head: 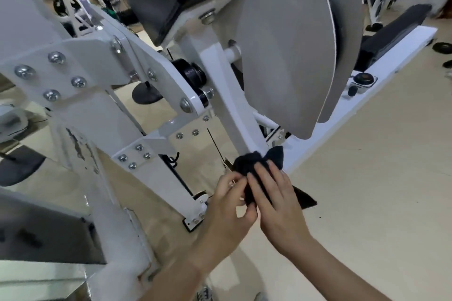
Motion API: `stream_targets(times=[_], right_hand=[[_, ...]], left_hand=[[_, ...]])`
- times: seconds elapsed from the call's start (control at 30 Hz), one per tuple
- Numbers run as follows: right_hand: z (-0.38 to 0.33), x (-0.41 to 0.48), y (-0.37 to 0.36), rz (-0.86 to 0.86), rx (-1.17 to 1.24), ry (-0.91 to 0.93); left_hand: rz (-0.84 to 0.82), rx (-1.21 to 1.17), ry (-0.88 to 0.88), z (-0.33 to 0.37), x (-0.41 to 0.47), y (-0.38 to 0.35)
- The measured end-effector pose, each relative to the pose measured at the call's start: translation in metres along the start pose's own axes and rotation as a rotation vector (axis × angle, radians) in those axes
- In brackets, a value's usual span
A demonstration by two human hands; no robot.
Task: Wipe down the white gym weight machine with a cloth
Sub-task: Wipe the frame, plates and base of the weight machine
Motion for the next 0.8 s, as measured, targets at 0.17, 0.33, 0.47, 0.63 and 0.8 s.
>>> stream_targets(times=[0.17, 0.33, 0.47, 0.63, 0.8], right_hand=[[0.005, 0.083, 0.022, -0.333, -0.437, 0.522], [-0.013, 0.162, 0.021, -0.402, -0.699, 0.621], [-0.012, 0.117, 0.024, -0.684, -0.933, 0.625], [-0.014, 0.113, 0.033, -0.8, -0.823, 0.647], [-0.012, 0.101, 0.029, -0.694, -0.684, 0.606]], left_hand=[[0.043, -0.854, 0.421, 0.005, 0.022, 0.009], [0.077, -1.172, 0.358, -0.003, 0.06, 0.032], [-0.04, -0.912, 0.369, -0.01, 0.039, 0.002], [-0.08, -0.779, 0.385, -0.008, 0.017, -0.03], [-0.08, -0.627, 0.364, -0.014, 0.023, -0.037]])
Point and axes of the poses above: each hand's wrist, its own x-axis towards the middle knuckle, its own y-axis out of the back of the hand, z = x × y, the point moved 1 cm from there along x, towards the middle knuckle, and after that the axes turned 10 degrees about x, right-handed, at the moved point
